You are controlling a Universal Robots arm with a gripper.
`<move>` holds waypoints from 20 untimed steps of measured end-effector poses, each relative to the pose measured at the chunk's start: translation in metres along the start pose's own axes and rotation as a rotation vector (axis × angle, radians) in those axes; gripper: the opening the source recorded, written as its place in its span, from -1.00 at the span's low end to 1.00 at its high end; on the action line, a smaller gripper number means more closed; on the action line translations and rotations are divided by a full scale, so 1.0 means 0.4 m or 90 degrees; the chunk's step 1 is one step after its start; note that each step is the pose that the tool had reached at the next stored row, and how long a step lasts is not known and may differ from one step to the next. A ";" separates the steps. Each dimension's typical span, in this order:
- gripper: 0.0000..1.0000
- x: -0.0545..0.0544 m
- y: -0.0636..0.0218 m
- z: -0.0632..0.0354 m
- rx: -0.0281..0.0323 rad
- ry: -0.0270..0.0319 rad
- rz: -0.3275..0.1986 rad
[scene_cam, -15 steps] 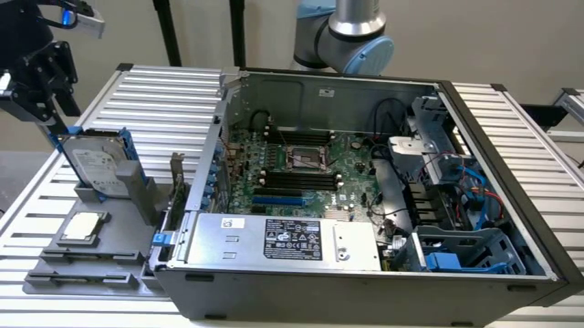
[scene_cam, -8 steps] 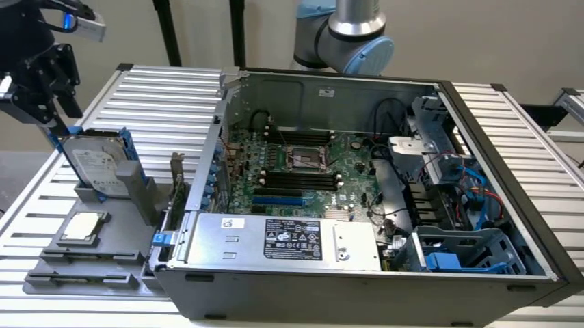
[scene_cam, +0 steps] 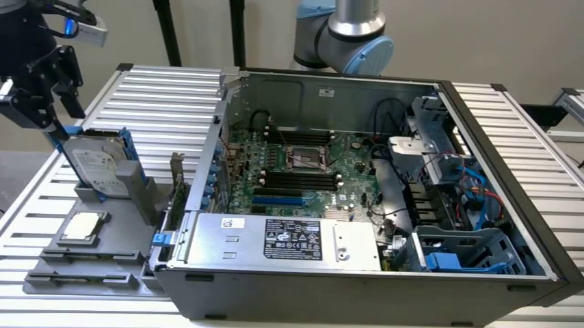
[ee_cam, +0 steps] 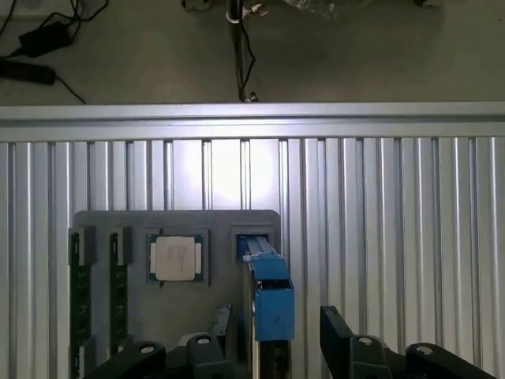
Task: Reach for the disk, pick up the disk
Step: 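Pick up the disk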
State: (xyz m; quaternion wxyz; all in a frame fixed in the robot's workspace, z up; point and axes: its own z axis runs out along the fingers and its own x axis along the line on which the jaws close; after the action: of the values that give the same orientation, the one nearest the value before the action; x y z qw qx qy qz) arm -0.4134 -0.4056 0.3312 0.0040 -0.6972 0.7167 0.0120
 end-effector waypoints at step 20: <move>0.12 0.005 0.005 0.077 0.0001 -0.0071 -0.001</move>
State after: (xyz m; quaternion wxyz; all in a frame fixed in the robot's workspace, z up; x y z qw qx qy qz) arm -0.4157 -0.4068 0.3004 0.0081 -0.6975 0.7164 0.0158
